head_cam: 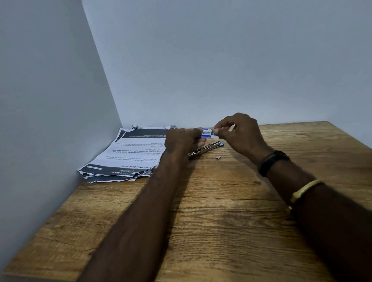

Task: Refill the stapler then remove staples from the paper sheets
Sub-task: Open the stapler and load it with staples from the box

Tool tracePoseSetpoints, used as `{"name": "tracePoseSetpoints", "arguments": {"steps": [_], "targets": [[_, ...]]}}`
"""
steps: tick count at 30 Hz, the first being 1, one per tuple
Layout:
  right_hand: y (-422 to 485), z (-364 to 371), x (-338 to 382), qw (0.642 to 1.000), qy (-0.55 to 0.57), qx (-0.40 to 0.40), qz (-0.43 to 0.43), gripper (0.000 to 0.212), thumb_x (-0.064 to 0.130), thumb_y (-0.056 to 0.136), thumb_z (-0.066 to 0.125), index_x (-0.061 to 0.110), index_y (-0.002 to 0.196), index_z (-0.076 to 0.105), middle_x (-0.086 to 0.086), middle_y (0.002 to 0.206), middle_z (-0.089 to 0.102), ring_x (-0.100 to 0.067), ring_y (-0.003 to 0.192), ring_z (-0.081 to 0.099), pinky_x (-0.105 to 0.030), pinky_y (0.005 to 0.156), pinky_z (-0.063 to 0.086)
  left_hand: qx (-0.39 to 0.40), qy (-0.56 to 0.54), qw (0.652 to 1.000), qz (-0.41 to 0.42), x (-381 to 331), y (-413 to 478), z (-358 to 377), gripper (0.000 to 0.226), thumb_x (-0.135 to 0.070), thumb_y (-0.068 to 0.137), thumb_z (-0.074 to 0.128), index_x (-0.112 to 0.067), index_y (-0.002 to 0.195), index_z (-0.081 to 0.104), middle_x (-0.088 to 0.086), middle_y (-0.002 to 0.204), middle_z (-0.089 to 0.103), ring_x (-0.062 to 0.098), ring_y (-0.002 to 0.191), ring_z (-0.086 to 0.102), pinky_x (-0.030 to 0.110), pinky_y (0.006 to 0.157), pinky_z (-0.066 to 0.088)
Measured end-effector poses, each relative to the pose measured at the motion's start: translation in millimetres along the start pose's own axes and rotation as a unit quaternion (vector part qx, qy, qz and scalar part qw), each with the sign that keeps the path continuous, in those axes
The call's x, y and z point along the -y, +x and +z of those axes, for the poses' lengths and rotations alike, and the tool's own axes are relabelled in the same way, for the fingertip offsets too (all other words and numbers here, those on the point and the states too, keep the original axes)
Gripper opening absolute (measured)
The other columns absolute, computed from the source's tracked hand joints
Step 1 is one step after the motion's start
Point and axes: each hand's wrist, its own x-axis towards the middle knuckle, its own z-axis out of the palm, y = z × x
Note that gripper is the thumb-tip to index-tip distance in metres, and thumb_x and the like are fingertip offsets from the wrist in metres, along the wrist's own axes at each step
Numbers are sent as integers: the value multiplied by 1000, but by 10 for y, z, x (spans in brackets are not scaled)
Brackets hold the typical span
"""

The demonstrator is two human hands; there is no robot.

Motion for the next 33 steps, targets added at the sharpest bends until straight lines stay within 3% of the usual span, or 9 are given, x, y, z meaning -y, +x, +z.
{"name": "tracePoseSetpoints", "arguments": {"steps": [4,13,18,21,26,33], "targets": [[5,-10,8,1000,12,20,13,9,24,82,80,23,90,83,5,82,73,0,75,56,-20,63,36,6,15,1000,-5,-9,-18,-9,15,-3,86,76,-1,73,69,15,69,71,19,57,70,22,58,63],[-14,-36,16,996,74,30,31,12,20,91,74,16,98,83,3,91,77,-7,87,65,-16,71,44,6,-7,1000,-15,-11,-16,-23,12,-5,85,78,-1,77,70,18,77,74,20,61,72,24,62,64],[-24,-54,-29,968,220,33,120,16,7,92,67,14,101,79,-6,93,75,-15,73,69,-27,56,54,-8,-16,1000,-23,-22,-5,-38,12,-6,84,80,-2,77,71,17,75,75,20,62,72,30,71,65],[-37,-57,-55,944,293,68,137,20,0,87,72,7,105,77,-17,96,72,-20,77,70,-34,66,62,-16,-27,999,-23,-26,3,-41,16,-5,84,80,-2,73,68,16,73,74,20,61,71,29,68,65],[-50,-33,-86,953,274,70,113,33,-4,76,84,7,107,77,-15,99,72,-18,83,71,-26,66,60,-14,-24,999,-24,-28,-6,-43,15,-5,83,80,-2,75,69,15,71,75,20,60,72,27,64,65],[-43,-52,-81,970,222,42,93,26,7,73,89,12,97,80,-6,94,79,-22,88,76,-35,79,63,-17,-17,1000,-17,-33,-15,-35,15,-4,84,80,-2,73,69,10,58,73,16,54,71,24,59,64]]}}
